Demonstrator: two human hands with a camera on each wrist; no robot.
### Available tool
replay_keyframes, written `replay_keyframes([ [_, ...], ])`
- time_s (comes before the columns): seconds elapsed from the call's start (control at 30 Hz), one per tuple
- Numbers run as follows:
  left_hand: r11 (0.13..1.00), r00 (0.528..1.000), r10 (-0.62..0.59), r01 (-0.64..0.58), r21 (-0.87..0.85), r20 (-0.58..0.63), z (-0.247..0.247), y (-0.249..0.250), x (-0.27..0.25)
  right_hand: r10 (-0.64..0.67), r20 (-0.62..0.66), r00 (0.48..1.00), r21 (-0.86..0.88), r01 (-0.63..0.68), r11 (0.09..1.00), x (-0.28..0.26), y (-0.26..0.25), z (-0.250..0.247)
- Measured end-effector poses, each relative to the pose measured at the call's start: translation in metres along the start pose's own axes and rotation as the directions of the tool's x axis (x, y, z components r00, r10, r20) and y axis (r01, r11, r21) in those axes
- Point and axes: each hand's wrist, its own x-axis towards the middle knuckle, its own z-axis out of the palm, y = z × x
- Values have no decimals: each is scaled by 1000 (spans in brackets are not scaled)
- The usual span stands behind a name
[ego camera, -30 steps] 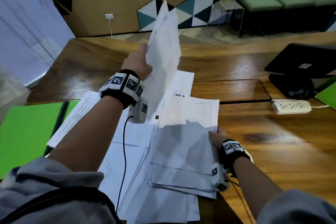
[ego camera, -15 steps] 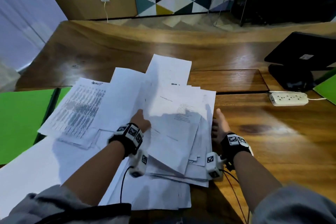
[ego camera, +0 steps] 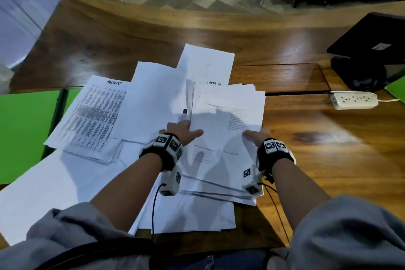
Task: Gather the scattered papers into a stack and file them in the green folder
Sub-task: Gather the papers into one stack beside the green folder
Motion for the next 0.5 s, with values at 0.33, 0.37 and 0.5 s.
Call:
replay_keyframes([
  [0.33,916,890,-385,337,-216,-245,-95,-115,45,1,-98,995,-245,-25,969,-19,-2,6],
  [0.37,937,919,-323,278,-210,-227,-96,-121,46,3,-100,995,-274,-31,961,-22,-3,7],
  [0.5,830,937,-338,249,-500,-93,-109,-115,54,33,-131,991,-260,-67,963,-20,-9,13],
])
